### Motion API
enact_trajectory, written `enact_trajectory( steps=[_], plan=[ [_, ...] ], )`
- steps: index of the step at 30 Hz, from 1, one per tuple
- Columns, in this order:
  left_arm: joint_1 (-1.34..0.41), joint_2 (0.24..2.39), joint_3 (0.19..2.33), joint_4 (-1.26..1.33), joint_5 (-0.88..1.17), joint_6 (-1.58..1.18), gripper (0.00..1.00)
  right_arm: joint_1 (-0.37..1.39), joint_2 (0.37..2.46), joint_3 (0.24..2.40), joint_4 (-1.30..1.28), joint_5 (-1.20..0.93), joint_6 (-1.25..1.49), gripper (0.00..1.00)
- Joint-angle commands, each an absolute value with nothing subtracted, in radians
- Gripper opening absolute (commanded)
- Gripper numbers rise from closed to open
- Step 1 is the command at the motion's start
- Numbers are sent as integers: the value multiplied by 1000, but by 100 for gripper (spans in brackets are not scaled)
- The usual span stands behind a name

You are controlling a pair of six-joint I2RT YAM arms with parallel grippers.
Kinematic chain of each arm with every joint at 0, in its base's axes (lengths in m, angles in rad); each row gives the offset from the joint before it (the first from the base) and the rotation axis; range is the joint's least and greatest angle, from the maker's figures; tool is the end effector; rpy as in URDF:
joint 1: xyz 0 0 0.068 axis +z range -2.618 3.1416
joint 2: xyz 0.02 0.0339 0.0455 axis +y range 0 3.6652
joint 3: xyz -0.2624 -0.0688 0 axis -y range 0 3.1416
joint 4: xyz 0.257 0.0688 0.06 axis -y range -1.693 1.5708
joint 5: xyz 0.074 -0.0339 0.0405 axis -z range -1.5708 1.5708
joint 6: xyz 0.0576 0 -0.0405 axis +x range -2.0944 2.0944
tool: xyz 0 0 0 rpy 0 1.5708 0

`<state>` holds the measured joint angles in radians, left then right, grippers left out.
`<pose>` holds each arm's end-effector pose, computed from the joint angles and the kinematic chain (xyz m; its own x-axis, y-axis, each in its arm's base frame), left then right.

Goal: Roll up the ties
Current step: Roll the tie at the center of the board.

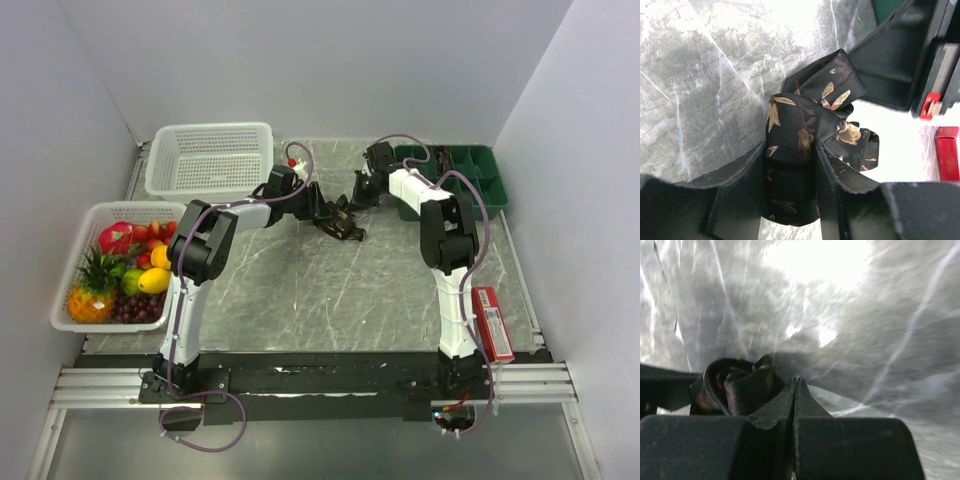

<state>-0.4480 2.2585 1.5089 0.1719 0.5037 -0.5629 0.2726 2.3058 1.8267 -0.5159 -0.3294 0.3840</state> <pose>0.4565 -0.2502 0.1171 -0.8132 -0.1277 -0.5678 0.3664 0.6457 -0.6700 0.4974 0.1584 0.1351 -0.9080 0.1143 -0.4032 -0.0909 0.8856 0.4555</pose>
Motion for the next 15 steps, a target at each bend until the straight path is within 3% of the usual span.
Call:
enact_trajectory(
  steps=[1, 15],
  plan=[
    [-449, 2272, 1506, 172, 506, -537, 47, 272, 2249, 1913, -499, -212, 385, 0],
    [-449, 2279, 1514, 169, 512, -537, 57, 273, 2399, 2123, -482, -360, 391, 0]
  ],
)
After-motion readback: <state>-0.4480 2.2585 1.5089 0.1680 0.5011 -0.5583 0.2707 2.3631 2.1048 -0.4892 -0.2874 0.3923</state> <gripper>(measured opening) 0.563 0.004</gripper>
